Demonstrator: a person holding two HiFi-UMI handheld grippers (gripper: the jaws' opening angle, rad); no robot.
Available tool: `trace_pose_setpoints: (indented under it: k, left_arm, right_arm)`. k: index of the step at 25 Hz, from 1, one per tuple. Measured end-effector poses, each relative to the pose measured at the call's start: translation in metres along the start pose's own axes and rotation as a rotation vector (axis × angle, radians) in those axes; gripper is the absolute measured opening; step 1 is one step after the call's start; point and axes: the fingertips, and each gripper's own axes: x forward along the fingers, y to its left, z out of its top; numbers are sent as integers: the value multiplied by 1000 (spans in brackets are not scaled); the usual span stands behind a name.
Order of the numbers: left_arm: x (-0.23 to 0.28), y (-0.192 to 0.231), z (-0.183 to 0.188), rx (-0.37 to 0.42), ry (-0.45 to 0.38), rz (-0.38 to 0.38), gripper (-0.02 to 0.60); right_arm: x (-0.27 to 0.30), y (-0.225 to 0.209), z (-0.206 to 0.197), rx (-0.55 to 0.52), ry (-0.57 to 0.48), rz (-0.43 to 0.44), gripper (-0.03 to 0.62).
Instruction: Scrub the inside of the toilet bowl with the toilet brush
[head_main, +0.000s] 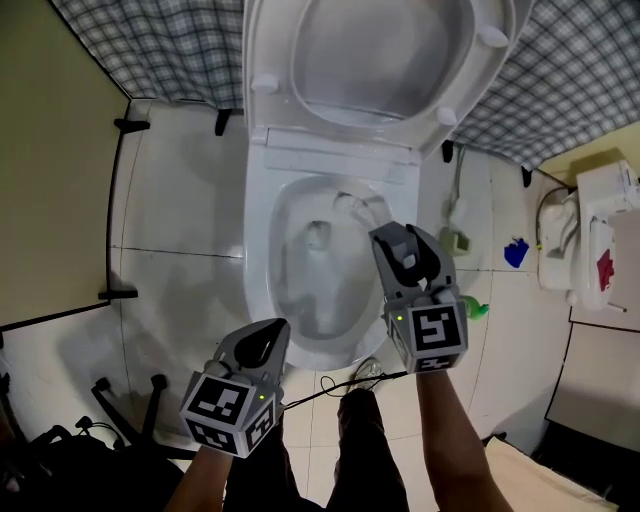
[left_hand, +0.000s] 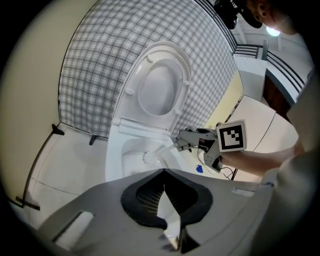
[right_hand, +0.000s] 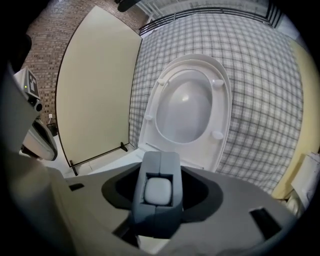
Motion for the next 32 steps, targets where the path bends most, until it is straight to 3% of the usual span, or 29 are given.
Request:
trace_pose_setpoints:
  k: [6,18,28,32]
  left_arm:
    - [9,-18,-5,-12,3,-18,-6]
    - [1,-35,-11,-41,-20,-34,-6]
    - [-20,-20,-16,-5,10,-12,-6]
    - [-24,-10,-11,13,12,-5,-6]
  right_arm:
    - [-39,-8,-26,12,78,8,219]
    - [-99,46,-57,-19,243,214,219]
    - [-94,104,-67,77,256,296,219]
    - [-74,117,-56,101,217,306,219]
